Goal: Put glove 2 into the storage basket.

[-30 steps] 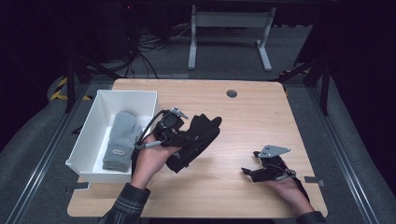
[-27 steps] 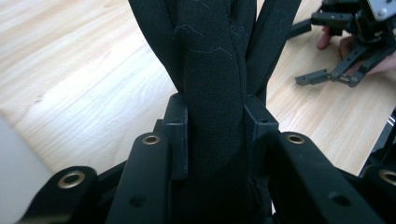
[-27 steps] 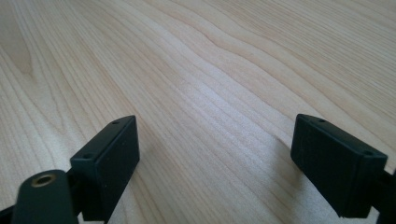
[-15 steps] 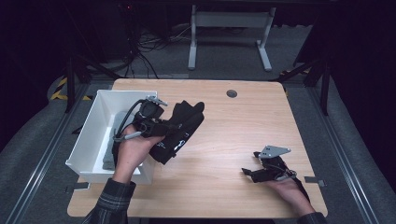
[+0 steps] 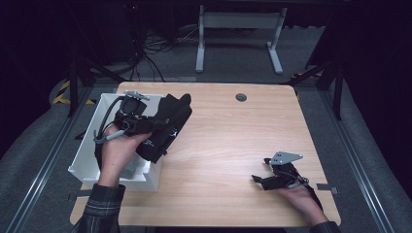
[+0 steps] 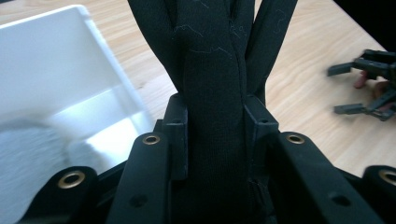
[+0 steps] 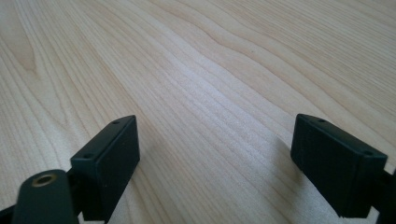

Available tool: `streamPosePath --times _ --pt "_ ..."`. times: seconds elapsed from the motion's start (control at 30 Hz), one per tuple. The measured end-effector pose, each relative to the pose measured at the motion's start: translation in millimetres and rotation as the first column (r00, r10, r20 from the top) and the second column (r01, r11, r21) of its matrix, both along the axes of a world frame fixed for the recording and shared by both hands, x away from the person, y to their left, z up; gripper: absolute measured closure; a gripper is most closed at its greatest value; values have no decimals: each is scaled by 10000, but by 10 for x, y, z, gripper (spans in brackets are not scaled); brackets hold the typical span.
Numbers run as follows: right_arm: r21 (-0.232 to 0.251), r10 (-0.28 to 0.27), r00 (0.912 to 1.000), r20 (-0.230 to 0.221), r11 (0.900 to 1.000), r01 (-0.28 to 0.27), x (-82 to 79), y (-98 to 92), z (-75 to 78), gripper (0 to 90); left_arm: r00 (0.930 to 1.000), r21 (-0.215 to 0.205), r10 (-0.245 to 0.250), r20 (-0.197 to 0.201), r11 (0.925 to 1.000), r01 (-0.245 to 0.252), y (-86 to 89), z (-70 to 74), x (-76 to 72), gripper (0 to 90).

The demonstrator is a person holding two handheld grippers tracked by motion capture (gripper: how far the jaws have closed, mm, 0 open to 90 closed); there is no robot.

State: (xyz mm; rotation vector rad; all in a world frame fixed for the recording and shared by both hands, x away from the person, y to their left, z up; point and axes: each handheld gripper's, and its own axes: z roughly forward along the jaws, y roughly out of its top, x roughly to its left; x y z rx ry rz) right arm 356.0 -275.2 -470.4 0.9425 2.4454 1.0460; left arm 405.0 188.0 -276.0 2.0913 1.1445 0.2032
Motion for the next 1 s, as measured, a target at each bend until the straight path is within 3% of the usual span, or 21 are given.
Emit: streamPosePath --times 0.23,0.47,0.77,0.8,0.83,1.0 --pt "5 -1 10000 -3 10000 1 0 0 0 162 9960 74 896 1 9960 -896 319 5 10 686" --pt "8 -7 10000 -5 10000 7 -1 0 0 162 9830 236 1820 -254 9831 -1814 612 -113 47 686" --pt "22 -60 10000 -14 10000 60 -11 -3 0 162 9588 523 2636 -1057 9644 -2593 782 -487 200 685" --pt "22 -56 10000 -24 10000 56 -12 -3 0 162 9588 523 2636 -1057 9644 -2593 782 -487 200 684" --pt "12 -53 10000 -24 10000 53 -13 -5 0 162 9526 600 2763 -1270 9608 -2707 805 -593 243 684" --pt "27 -54 10000 -2 10000 54 -21 -11 -1 163 9374 936 3125 -1534 9490 -3011 868 -830 342 681"
